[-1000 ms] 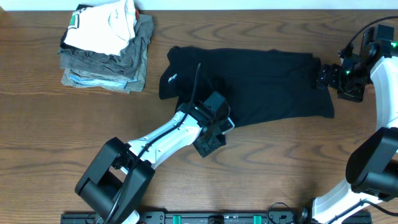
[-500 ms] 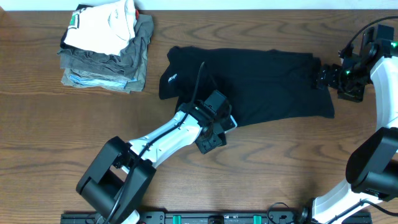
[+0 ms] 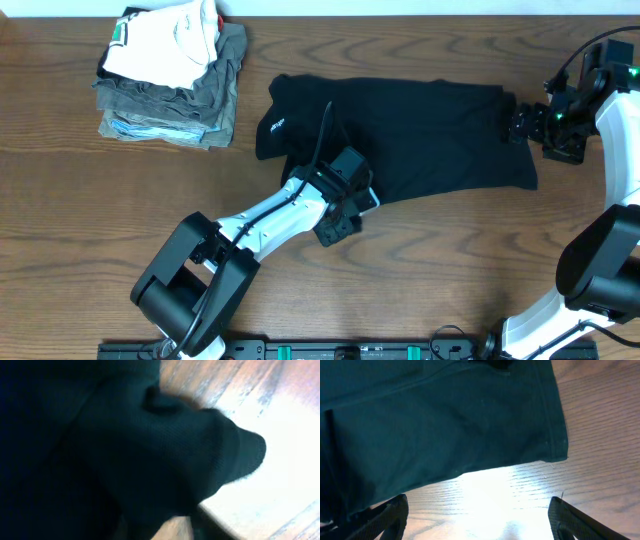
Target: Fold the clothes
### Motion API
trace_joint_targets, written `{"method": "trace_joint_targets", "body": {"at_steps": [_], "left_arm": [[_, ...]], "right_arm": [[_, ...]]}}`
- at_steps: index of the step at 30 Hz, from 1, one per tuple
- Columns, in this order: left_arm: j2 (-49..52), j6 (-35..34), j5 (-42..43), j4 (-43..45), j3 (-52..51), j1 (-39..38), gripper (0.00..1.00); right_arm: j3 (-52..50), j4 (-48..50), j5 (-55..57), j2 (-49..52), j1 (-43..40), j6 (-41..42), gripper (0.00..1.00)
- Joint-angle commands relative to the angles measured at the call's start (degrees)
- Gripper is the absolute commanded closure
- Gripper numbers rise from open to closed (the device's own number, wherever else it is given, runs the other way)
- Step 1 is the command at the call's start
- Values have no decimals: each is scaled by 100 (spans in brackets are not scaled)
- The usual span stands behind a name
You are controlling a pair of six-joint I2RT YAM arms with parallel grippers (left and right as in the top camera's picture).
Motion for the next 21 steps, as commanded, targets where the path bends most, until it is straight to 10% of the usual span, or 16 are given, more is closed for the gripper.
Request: {"method": "trace_joint_targets", "body": {"at_steps": [1, 21], "left_arm": [[9, -114, -310, -28, -48, 4, 94], [-1976, -1768, -1235, -55, 181, 219, 94]], "right_arm": [[-37, -26, 13, -39, 39, -9, 13], [-643, -85, 221, -42, 190, 365, 32]]}}
